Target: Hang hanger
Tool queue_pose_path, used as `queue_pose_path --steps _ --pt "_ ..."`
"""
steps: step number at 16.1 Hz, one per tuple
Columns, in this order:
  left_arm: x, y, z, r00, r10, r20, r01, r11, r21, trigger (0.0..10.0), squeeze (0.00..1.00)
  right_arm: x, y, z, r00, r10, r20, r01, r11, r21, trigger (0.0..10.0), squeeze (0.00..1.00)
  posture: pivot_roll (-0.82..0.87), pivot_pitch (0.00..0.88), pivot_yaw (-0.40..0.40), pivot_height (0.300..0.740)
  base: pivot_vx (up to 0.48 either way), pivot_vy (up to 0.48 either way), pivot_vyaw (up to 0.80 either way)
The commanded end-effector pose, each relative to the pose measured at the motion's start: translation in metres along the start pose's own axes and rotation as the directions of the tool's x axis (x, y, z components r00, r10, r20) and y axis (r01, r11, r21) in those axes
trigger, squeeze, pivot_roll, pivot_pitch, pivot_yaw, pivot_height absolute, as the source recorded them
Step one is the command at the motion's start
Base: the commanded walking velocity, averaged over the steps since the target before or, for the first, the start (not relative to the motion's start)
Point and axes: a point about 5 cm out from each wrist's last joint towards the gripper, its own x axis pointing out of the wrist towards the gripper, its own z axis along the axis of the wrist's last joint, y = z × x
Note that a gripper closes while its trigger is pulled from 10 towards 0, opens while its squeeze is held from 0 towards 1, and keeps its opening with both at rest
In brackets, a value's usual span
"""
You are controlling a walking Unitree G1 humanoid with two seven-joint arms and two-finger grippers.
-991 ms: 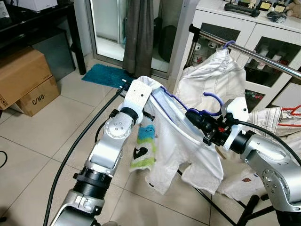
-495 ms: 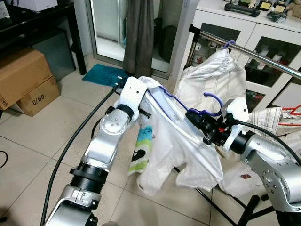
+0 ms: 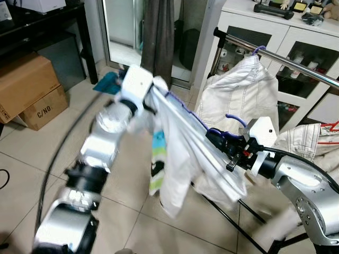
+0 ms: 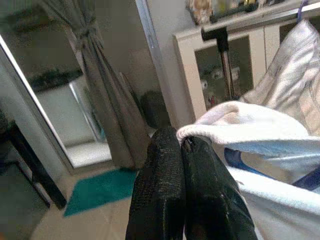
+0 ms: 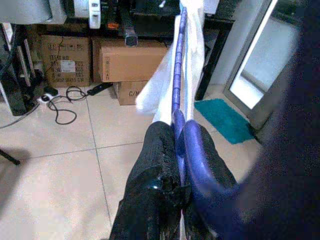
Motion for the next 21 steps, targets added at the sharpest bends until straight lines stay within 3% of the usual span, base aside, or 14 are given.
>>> queue_pose_path --steps 1,4,6,8,11,13,15,17,19,21 --pt "-0.003 0.030 0.004 0.994 0.111 0.010 -0.111 0.994 -0.002 0.0 0.00 -0.007 -0.001 -0.009 0.998 -0.001 -0.062 0.001 1.000 0.003 10.0 0.00 0.01 0.000 -0.067 0.740 0.000 0.000 0.00" --pt "-0.002 0.045 0.008 0.993 0.115 0.023 -0.115 0.993 0.023 0.0 0.00 -0.012 0.005 -0.020 0.990 0.043 -0.138 -0.044 0.999 -0.009 10.0 0.00 0.01 0.000 -0.066 0.740 0.000 0.000 0.00" --pt "-0.001 0.030 0.014 0.999 -0.014 0.043 0.012 0.999 0.044 0.0 0.00 -0.006 -0.002 -0.029 0.973 -0.060 -0.223 0.049 0.997 -0.052 10.0 0.00 0.01 0.000 -0.066 0.740 0.000 0.000 0.00" --pt "-0.001 0.015 0.015 0.995 -0.087 0.048 0.084 0.995 0.059 0.0 0.00 0.002 -0.004 -0.028 0.966 -0.118 -0.231 0.111 0.993 -0.042 10.0 0.00 0.01 0.000 -0.066 0.740 0.000 0.000 0.00" --pt "0.000 -0.003 0.014 0.987 -0.149 0.052 0.146 0.988 0.057 0.0 0.00 0.014 0.004 -0.024 0.968 -0.106 -0.228 0.103 0.994 -0.026 10.0 0.00 0.01 0.000 -0.067 0.740 0.000 0.000 0.00" --pt "0.000 -0.015 0.016 0.979 -0.197 0.060 0.193 0.979 0.068 0.0 0.00 0.016 0.011 -0.032 0.947 -0.077 -0.312 0.061 0.996 -0.061 10.0 0.00 0.01 0.000 -0.071 0.740 0.000 0.000 0.00" --pt "0.002 -0.010 0.017 0.980 -0.190 0.059 0.185 0.979 0.088 0.0 0.00 0.011 0.013 -0.038 0.937 -0.054 -0.346 0.042 0.998 -0.042 10.0 0.00 0.02 0.000 -0.074 0.740 0.000 0.000 0.00" --pt "0.002 0.000 0.014 0.987 -0.156 0.042 0.151 0.983 0.108 0.0 0.00 0.007 0.008 -0.035 0.951 -0.079 -0.298 0.079 0.997 -0.012 10.0 0.00 0.01 0.000 -0.073 0.740 0.000 0.000 0.00" --pt "0.000 0.019 0.007 0.996 -0.093 0.008 0.092 0.988 0.126 0.0 0.00 -0.002 0.003 -0.029 0.975 -0.072 -0.210 0.083 0.996 0.045 10.0 0.00 0.01 0.000 -0.073 0.740 0.000 0.000 0.00" --pt "-0.003 0.046 -0.008 0.999 -0.007 -0.053 0.015 0.989 0.149 0.0 0.00 -0.017 0.003 -0.022 0.991 0.006 -0.130 0.006 0.996 0.093 10.0 0.00 0.01 0.000 -0.074 0.740 0.000 0.000 0.00"
